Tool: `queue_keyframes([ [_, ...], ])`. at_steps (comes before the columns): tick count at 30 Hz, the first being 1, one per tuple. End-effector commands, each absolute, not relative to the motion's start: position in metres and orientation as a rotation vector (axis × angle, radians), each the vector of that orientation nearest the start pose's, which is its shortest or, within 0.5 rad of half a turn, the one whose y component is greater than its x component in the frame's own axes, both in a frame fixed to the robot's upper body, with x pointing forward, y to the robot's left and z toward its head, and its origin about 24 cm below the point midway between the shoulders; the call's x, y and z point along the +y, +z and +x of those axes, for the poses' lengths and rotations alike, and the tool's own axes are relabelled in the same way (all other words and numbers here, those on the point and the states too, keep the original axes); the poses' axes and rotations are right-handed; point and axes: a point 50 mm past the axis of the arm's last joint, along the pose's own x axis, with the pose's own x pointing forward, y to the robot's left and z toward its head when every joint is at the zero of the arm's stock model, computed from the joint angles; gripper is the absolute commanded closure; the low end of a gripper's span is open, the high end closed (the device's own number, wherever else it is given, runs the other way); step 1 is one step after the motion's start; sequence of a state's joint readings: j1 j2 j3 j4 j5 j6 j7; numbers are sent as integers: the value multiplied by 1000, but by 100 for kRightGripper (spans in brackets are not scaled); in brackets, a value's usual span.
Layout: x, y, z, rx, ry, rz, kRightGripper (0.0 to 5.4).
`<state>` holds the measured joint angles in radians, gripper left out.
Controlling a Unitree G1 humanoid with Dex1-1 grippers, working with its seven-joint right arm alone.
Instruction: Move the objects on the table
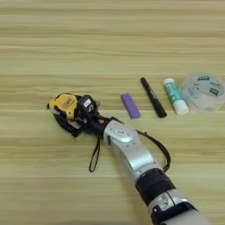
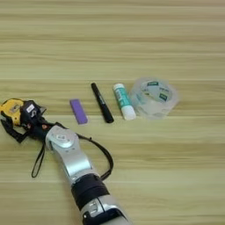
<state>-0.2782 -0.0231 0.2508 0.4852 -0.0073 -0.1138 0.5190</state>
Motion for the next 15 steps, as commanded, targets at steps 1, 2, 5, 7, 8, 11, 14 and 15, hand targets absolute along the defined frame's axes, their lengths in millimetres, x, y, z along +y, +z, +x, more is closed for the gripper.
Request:
queue_keyframes([
  [1,-57,41,298,-7,773,-114,129],
  [2,-59,42,300,-9,756,-115,130],
  [5,-67,45,307,-15,700,-122,132],
  [7,-72,45,312,-15,667,-128,132],
  [8,-75,46,314,-12,650,-128,132],
  [11,-83,45,321,0,592,-144,132],
  [14,-91,43,326,20,535,-164,133],
  [15,-92,43,327,24,525,-166,133],
])
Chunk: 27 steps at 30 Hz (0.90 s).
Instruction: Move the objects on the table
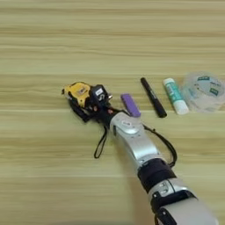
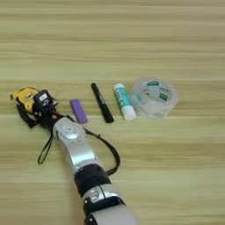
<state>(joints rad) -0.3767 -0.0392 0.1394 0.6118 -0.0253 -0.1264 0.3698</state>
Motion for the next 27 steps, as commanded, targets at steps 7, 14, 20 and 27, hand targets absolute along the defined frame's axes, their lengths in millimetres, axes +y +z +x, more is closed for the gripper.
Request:
queue_keyframes([
  [7,-108,38,334,63,439,-195,133],
  [14,-115,32,334,94,402,-200,133],
  [20,-115,30,333,104,407,-192,133],
  [27,-113,29,332,105,420,-191,74],
])
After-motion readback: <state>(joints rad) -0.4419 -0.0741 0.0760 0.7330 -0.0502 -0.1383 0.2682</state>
